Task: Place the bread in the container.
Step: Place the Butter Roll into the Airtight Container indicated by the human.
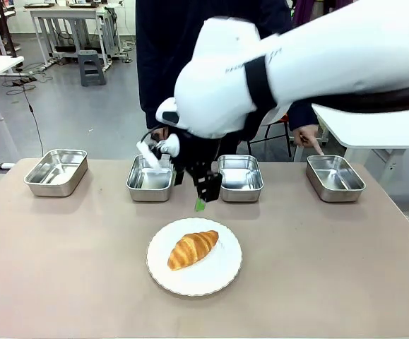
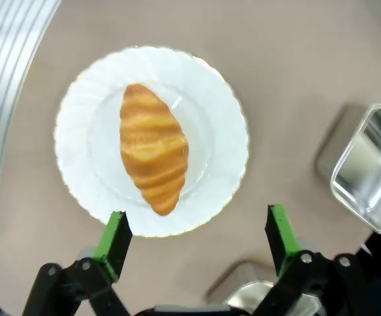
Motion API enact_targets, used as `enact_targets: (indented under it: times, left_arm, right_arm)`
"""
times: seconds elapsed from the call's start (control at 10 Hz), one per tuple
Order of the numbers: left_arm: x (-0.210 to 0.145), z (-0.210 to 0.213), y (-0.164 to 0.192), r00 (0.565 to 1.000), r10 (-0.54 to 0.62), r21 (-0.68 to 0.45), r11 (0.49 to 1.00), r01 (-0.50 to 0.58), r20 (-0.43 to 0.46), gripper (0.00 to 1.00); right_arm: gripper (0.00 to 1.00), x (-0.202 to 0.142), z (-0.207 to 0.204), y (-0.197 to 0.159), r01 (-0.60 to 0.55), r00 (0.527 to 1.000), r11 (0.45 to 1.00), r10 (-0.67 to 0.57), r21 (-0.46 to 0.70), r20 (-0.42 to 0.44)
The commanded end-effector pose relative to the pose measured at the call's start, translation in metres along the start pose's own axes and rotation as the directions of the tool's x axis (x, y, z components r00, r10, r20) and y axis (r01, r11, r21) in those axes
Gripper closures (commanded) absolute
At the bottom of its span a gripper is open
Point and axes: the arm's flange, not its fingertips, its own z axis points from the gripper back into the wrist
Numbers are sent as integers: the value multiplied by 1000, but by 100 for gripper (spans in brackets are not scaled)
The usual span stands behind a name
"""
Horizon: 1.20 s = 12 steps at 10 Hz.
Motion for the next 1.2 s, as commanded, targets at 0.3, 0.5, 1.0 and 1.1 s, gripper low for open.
enact_targets:
  times: [0.3,0.5,1.0,1.1]
  left_arm:
    - [0,2,-1,1000,-6,3,1000,6,-2,0]
    - [0,2,-1,1000,-6,3,1000,6,-2,0]
    - [0,2,-1,1000,-6,3,1000,6,-2,0]
    - [0,2,-1,1000,-6,3,1000,6,-2,0]
  right_arm:
    - [0,9,-10,2,-42,999,999,42,10,-17]
    - [0,11,-15,4,-46,999,999,46,15,-18]
    - [0,23,-55,46,100,987,993,-92,60,-132]
    - [0,27,-60,50,109,987,993,-101,56,-128]
